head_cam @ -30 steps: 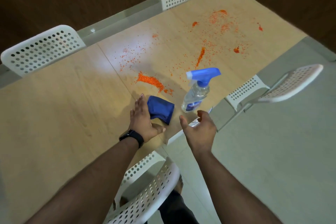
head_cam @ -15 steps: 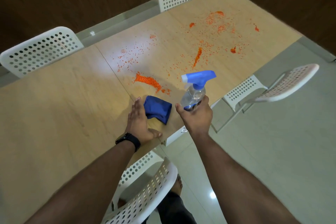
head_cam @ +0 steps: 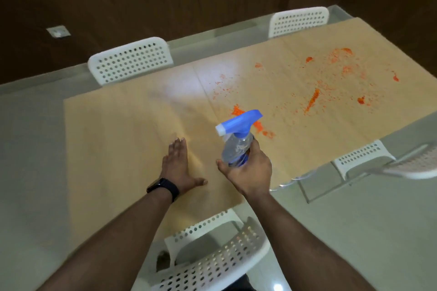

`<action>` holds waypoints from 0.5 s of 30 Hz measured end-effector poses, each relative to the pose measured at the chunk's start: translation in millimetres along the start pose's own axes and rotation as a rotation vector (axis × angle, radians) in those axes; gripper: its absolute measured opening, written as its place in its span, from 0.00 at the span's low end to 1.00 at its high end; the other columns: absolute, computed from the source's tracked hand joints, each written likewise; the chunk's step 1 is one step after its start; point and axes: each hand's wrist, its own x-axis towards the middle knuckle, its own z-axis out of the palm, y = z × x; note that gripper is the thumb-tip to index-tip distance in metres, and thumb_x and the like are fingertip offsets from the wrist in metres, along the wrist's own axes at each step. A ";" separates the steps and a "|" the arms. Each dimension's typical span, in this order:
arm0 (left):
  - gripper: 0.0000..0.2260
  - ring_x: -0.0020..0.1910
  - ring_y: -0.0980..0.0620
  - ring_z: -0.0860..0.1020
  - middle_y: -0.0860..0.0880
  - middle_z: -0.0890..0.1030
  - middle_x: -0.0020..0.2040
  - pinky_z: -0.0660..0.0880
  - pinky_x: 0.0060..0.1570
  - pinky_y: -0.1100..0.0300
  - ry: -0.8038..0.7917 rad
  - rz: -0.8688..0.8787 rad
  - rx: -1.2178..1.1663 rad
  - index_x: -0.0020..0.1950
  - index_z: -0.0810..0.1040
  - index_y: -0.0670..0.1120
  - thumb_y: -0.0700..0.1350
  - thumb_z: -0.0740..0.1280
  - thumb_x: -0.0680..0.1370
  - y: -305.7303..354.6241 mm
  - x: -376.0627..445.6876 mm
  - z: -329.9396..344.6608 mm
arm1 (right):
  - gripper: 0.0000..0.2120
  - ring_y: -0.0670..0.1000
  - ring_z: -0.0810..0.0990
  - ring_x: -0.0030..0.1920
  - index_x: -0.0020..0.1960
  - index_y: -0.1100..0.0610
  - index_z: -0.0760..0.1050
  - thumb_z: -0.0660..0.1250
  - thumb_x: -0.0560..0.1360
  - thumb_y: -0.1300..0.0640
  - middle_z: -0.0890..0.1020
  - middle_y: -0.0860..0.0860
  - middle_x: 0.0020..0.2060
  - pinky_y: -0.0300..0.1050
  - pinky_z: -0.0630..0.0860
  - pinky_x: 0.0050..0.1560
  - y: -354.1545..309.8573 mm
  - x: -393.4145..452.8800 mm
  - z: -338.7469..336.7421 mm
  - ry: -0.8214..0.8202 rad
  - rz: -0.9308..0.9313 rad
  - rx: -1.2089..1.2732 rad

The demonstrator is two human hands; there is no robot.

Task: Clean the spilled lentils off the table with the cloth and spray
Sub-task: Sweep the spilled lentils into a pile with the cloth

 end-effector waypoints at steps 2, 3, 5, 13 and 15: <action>0.69 0.84 0.44 0.40 0.44 0.41 0.85 0.51 0.81 0.42 0.004 -0.035 0.015 0.84 0.37 0.45 0.69 0.80 0.62 -29.6 -2.4 -10.8 | 0.33 0.52 0.82 0.46 0.56 0.49 0.71 0.78 0.59 0.35 0.79 0.40 0.42 0.49 0.78 0.43 -20.9 -1.0 25.8 -0.089 -0.040 0.021; 0.69 0.84 0.44 0.39 0.44 0.40 0.85 0.51 0.81 0.42 0.010 -0.055 0.020 0.84 0.37 0.45 0.69 0.80 0.62 -46.4 -5.0 -16.5 | 0.34 0.53 0.83 0.47 0.57 0.50 0.71 0.79 0.59 0.35 0.81 0.42 0.43 0.50 0.79 0.44 -32.3 -2.7 40.8 -0.136 -0.056 0.035; 0.69 0.84 0.44 0.38 0.45 0.39 0.85 0.50 0.82 0.43 0.018 -0.099 0.033 0.84 0.36 0.46 0.69 0.80 0.62 -78.1 -11.5 -26.9 | 0.36 0.53 0.84 0.47 0.60 0.51 0.72 0.80 0.60 0.37 0.83 0.45 0.45 0.51 0.79 0.44 -55.2 -6.3 72.9 -0.215 -0.103 0.044; 0.68 0.83 0.46 0.35 0.46 0.34 0.84 0.46 0.82 0.43 -0.002 -0.223 0.029 0.84 0.33 0.46 0.68 0.79 0.64 -173.1 -30.0 -49.1 | 0.36 0.50 0.83 0.47 0.63 0.51 0.72 0.82 0.62 0.39 0.82 0.42 0.46 0.47 0.78 0.46 -135.3 -16.4 169.5 -0.399 -0.191 0.115; 0.68 0.83 0.46 0.36 0.47 0.35 0.85 0.46 0.82 0.44 -0.002 -0.239 0.006 0.84 0.34 0.47 0.68 0.79 0.64 -187.1 -31.3 -52.4 | 0.36 0.48 0.82 0.46 0.63 0.51 0.72 0.83 0.62 0.39 0.82 0.41 0.46 0.45 0.77 0.45 -149.2 -16.7 185.1 -0.421 -0.210 0.124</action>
